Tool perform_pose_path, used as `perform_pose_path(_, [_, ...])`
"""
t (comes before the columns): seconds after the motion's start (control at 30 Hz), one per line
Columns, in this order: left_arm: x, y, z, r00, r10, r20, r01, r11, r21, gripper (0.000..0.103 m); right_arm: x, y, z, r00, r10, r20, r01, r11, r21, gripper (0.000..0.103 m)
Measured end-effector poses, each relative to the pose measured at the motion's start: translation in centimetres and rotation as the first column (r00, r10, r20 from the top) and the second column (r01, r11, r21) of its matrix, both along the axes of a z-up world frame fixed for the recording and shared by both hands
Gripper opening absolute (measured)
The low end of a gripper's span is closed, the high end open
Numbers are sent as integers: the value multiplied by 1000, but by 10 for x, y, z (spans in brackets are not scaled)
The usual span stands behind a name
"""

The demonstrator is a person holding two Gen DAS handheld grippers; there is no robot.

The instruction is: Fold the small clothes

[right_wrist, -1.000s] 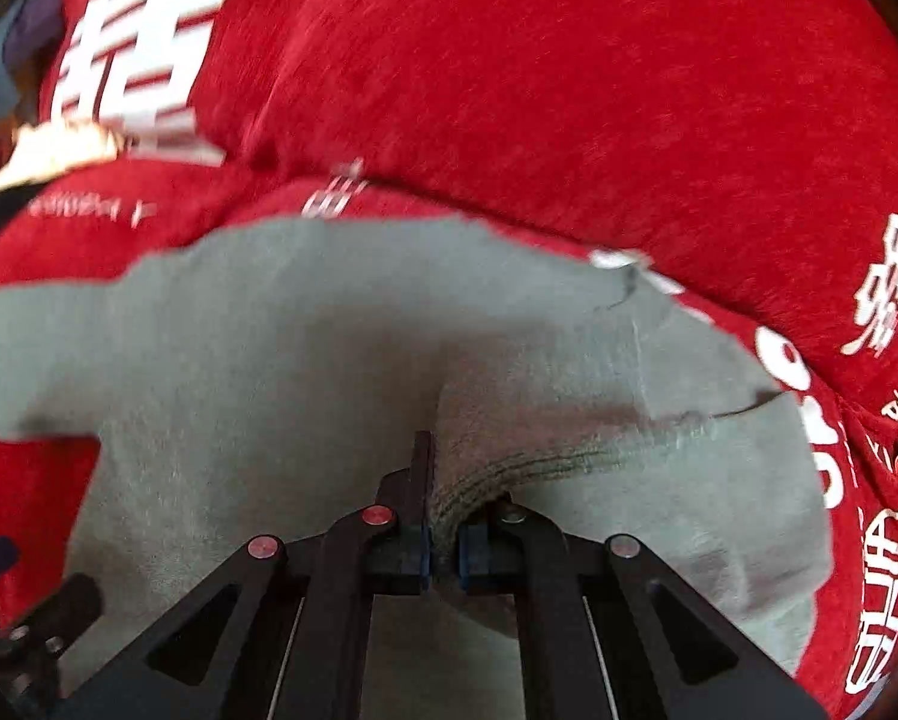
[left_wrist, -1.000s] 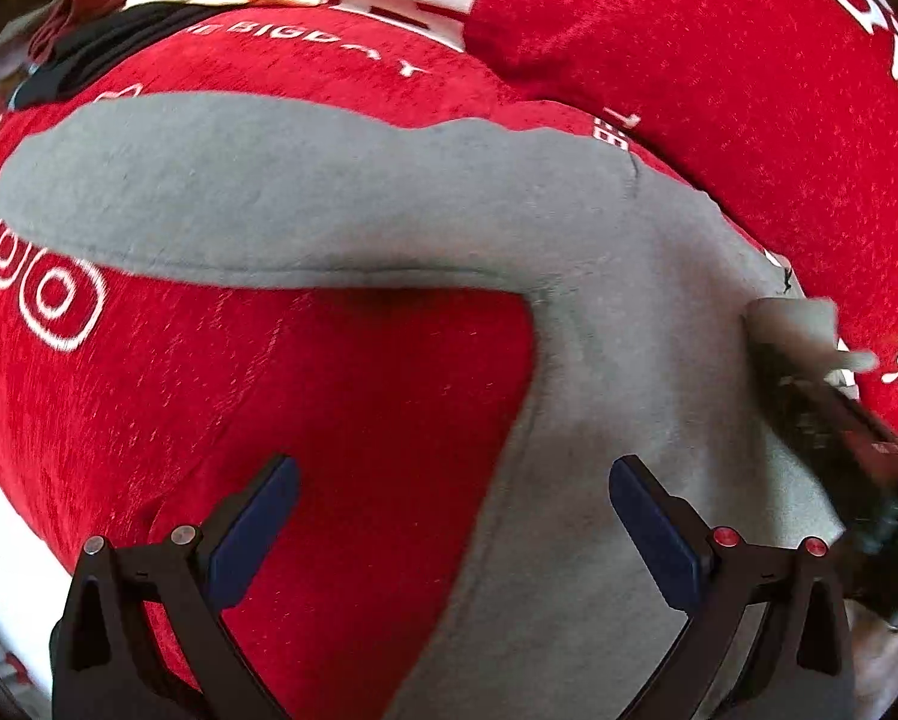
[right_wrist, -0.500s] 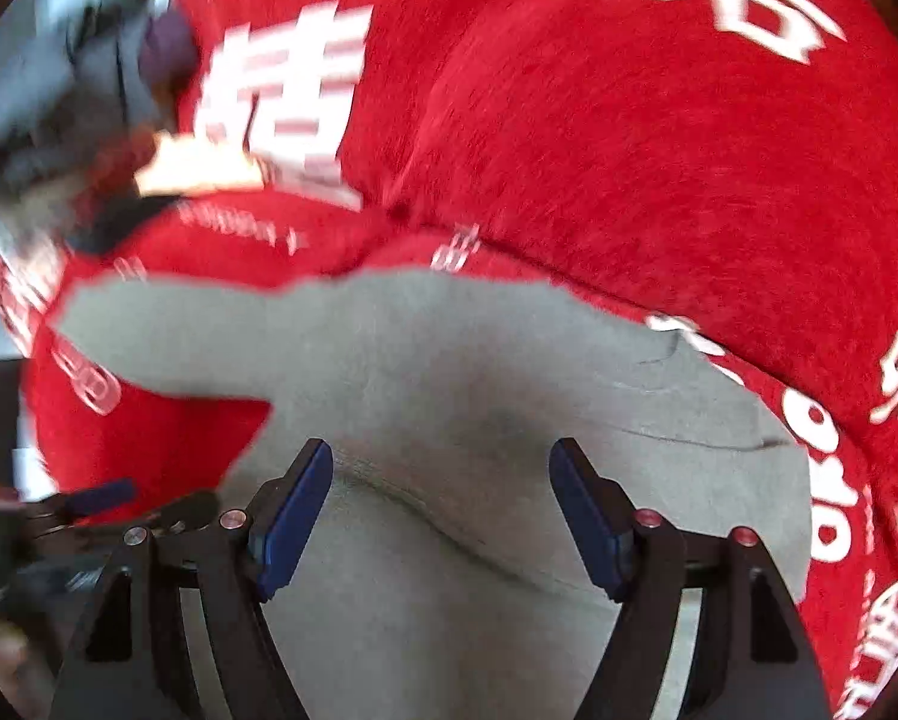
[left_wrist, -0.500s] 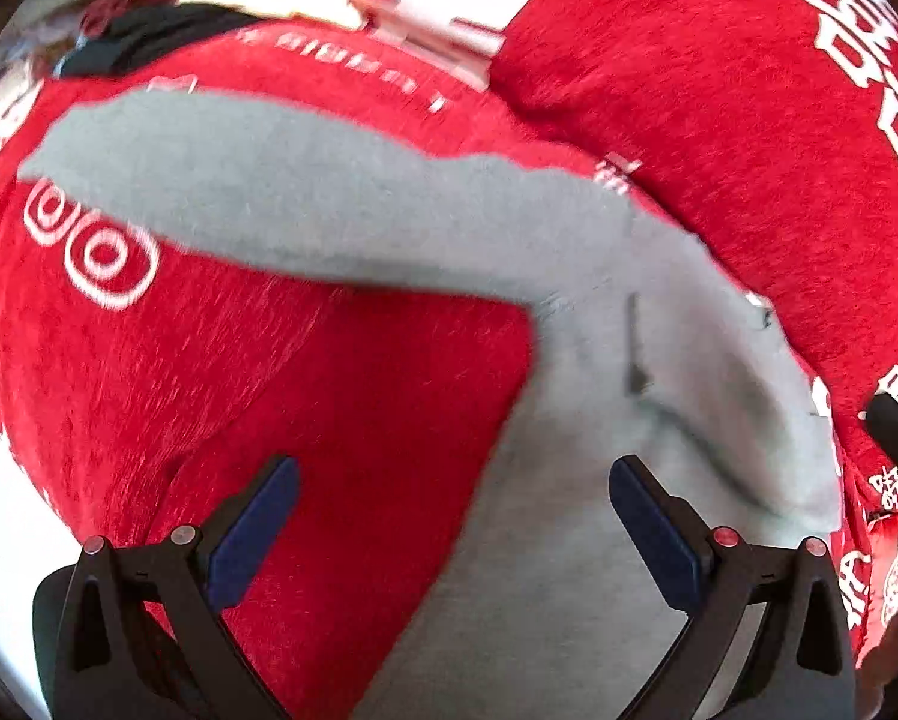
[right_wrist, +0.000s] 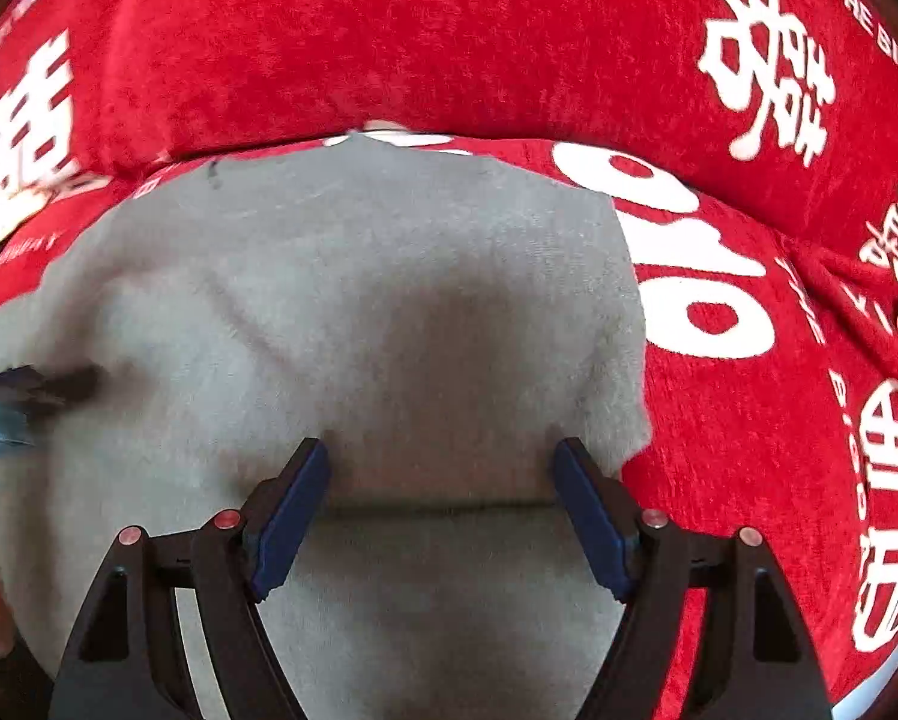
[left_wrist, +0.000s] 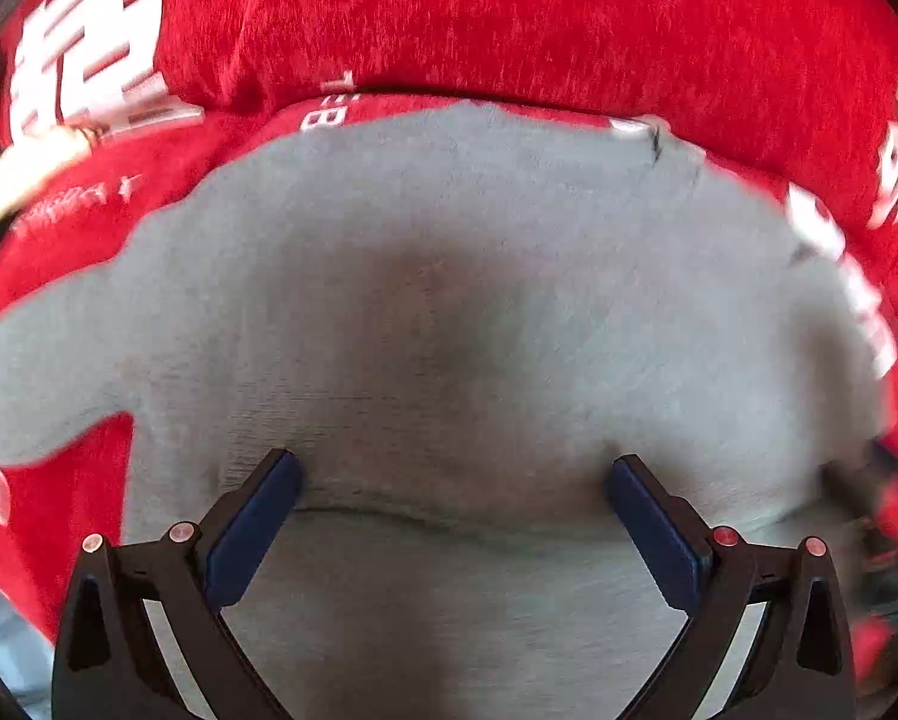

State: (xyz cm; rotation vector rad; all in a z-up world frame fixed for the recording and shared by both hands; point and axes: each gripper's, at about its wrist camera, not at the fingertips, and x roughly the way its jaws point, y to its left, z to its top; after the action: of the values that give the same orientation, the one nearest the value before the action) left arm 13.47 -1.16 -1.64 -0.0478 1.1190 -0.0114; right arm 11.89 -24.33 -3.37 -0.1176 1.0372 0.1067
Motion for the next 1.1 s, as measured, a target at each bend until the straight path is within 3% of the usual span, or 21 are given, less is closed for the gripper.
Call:
perform_pose_path(0.07, [-15, -3, 2, 1000, -18, 25, 17, 999, 30, 103, -4, -2, 9, 1000, 27, 16, -27, 1000, 6, 80])
perform_pose_path(0.17, [-12, 6, 6, 999, 45, -16, -45, 998, -50, 103, 5, -10, 30, 995, 17, 96, -19, 1000, 17, 80])
perform_pose_path(0.23, [-9, 8, 10, 997, 80, 8, -79, 993, -82, 103, 22, -10, 34, 995, 9, 103, -13, 999, 34, 80])
perform_pose_path(0.37, [14, -15, 12, 999, 46, 17, -44, 993, -109, 103, 66, -4, 12, 999, 35, 18, -34, 999, -19, 80])
perform_pose_path(0.43, [23, -24, -3, 999, 2, -34, -7, 992, -122, 103, 87, -10, -3, 999, 19, -45, -19, 1000, 6, 83])
perform_pose_path(0.5, [22, -32, -12, 1000, -7, -12, 7, 1000, -22, 103, 109, -19, -3, 999, -12, -32, 14, 999, 50, 85])
perform_pose_path(0.6, [11, -31, -13, 999, -28, 31, 29, 999, -15, 103, 137, -21, -4, 998, -1, -66, 5, 998, 59, 94])
perform_pose_path(0.7, [12, -29, -12, 999, -45, 4, 45, 999, -11, 103, 158, -27, 2, 992, 18, -122, -8, 996, 88, 93])
perform_pose_path(0.77, [11, -23, -6, 1000, -7, -19, 6, 1000, -28, 103, 155, -40, 22, 995, -2, -103, 19, 986, 165, 92])
perform_pose_path(0.87, [13, -16, 1, 999, 43, 23, -40, 994, -105, 103, 124, -59, 49, 999, -9, -31, 17, 954, 300, 92])
perform_pose_path(0.93, [23, -23, -7, 999, 43, -17, -45, 992, -122, 103, 107, -55, 49, 999, 10, -31, 0, 953, 302, 92])
perform_pose_path(1.03, [26, -40, -16, 1000, 13, -2, -13, 1000, 21, 103, 89, -40, 36, 998, 31, -57, -15, 965, 262, 92])
perform_pose_path(1.1, [23, -38, -16, 1000, 5, 10, -5, 1000, 17, 103, 75, -31, 25, 997, 29, -70, -13, 977, 212, 92])
